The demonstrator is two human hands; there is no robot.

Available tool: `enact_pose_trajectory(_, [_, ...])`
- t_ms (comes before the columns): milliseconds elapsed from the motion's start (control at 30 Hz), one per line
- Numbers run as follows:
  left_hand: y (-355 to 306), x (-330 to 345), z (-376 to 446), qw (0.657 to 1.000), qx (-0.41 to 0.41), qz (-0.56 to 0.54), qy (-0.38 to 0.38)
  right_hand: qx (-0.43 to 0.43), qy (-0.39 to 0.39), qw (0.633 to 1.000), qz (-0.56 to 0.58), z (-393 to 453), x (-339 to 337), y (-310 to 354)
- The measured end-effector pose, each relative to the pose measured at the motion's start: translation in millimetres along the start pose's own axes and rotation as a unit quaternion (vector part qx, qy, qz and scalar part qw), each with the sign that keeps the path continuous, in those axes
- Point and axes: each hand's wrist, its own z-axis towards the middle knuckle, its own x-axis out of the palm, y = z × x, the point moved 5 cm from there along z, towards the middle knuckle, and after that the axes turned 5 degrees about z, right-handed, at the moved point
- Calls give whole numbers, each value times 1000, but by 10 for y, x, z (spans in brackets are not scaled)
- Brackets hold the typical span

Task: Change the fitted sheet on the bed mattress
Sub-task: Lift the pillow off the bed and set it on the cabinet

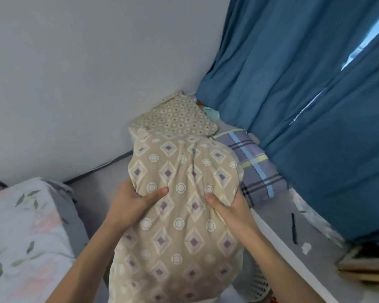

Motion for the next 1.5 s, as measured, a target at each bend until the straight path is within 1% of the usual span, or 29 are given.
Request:
enact_pose_trajectory(100, [-196,343,421,998,18,33,40,18,-44,999,9,218,-291,-94])
enact_pose_trajectory(167, [-310,544,669,996,24,71,57,33,-60,997,20,405,-437,-159])
enact_pose_trajectory(300, [-461,781,1145,992,9,109,59,41,-67,996,33,896,-614,-176])
enact_pose_trajectory(400, [-465,780,1472,989,-11,142,42,30,-54,997,38,1275,-603,-102])
enact_pose_trajectory(533, [-468,660,1847,974,-29,223,33,29,-50,998,38,1701,-461,-10])
enact_pose_trajectory(633, [-451,573,2219,971,-32,233,36,29,-49,998,19,2028,-298,76])
enact_pose_trajectory(800, [-496,534,2883,967,-20,244,75,45,-86,995,-1,2463,-122,147])
enact_pose_trajectory(933, [-601,642,3294,964,-18,248,97,66,-113,991,-2,2667,-163,171])
enact_pose_trajectory(1067, [-775,962,3489,960,2,256,117,80,-154,985,3,2726,-384,119])
enact_pose_trajectory(1233, [-956,1430,3601,943,6,299,143,98,-165,981,3,2859,-756,11])
enact_pose_trajectory(1367, [-1119,1819,3736,946,1,287,149,114,-149,982,-9,3129,-1142,-90])
enact_pose_trajectory(1500, [-1233,2300,3926,957,-33,266,116,120,-114,986,-25,3655,-1570,-258])
